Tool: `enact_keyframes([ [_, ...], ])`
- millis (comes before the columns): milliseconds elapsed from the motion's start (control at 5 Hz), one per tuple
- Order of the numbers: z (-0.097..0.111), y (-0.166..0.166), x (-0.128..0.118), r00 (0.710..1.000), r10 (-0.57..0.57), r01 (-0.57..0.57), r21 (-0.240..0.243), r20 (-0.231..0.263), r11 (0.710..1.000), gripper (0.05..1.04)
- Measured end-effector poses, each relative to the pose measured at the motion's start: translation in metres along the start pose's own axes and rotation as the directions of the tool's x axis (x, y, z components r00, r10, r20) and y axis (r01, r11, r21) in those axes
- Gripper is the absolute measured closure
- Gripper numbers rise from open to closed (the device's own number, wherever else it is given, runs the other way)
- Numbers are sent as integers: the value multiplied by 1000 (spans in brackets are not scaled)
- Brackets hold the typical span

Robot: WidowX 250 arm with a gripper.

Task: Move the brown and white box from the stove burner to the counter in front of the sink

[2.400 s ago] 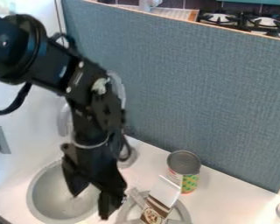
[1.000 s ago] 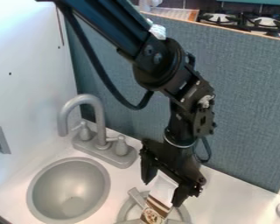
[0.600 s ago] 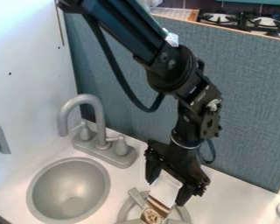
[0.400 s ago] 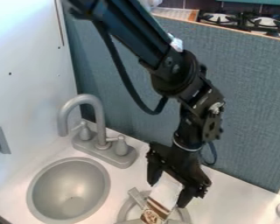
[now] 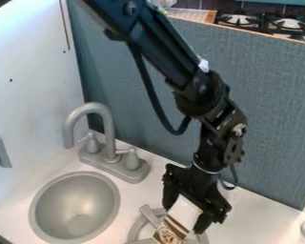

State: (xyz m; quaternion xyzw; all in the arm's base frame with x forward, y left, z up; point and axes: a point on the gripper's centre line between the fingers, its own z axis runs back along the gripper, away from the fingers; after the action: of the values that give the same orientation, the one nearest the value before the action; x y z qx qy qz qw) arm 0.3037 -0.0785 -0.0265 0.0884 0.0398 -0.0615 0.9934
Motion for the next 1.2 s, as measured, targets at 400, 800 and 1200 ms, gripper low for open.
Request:
enact_keyframes([
  [400,4,13,-14,1000,3,-3,-33,0,999,222],
  [800,25,52,-62,999,32,-30,-136,13,990,222],
  [1200,-11,95,-95,978,107,-140,-185,-177,973,222],
])
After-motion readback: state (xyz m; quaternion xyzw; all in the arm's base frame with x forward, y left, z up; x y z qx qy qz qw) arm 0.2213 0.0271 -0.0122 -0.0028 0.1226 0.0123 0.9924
